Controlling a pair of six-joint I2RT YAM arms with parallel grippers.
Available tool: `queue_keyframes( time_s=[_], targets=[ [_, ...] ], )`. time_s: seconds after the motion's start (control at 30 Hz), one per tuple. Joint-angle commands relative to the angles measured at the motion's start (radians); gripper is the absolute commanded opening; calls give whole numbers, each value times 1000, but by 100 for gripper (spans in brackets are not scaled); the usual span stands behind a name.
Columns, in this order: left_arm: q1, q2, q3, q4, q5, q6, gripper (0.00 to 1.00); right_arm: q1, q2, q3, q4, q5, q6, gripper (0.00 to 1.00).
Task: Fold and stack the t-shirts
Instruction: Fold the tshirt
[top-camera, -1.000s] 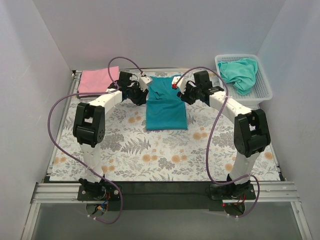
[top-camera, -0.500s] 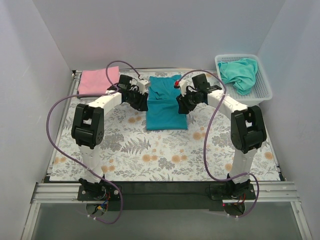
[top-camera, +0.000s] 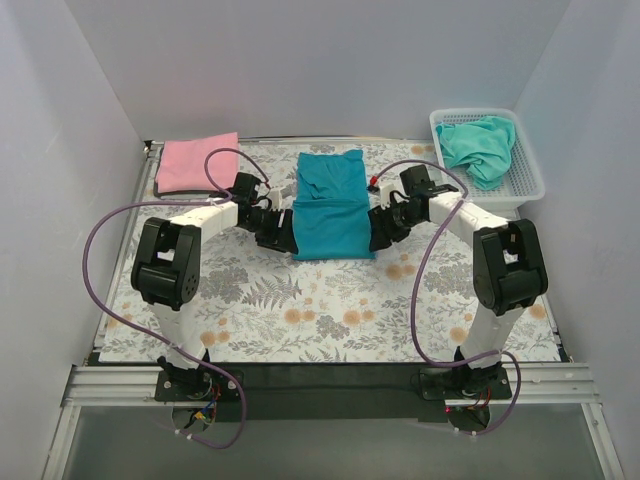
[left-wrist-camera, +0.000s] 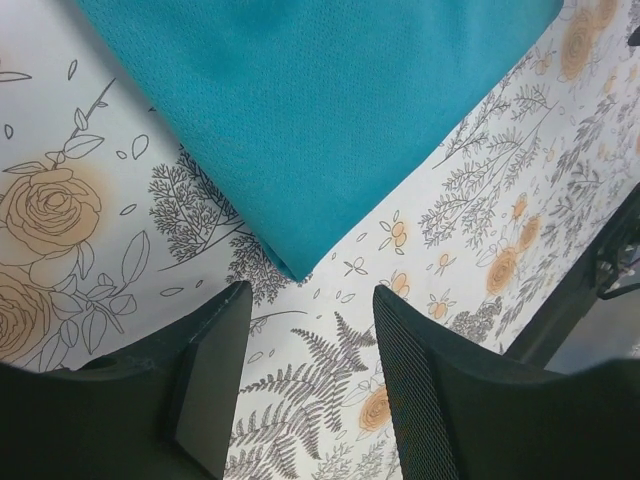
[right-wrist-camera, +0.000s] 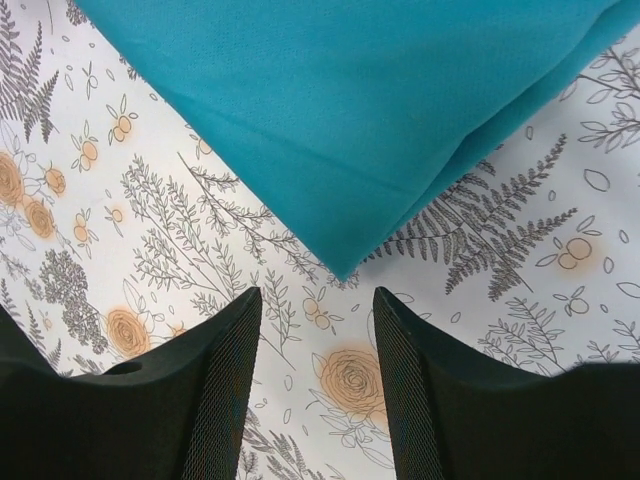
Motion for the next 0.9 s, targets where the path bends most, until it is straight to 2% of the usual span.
queue_keyframes(
  time_s=[0.0,0.2,0.7,0.87],
  targets=[
    [0,-37,-4,38,41,-67,48,-34,17,3,1,-56,29,47],
    [0,-6,-10,72,24,-88,47,-54,67,3,3,-96,36,46],
    [0,47,16,95,18,-113,43,-59,141,29,18,-200,55,32],
    [0,52,21,100,22,-116,40,-59,152,37,21,-200,52,22]
  ],
)
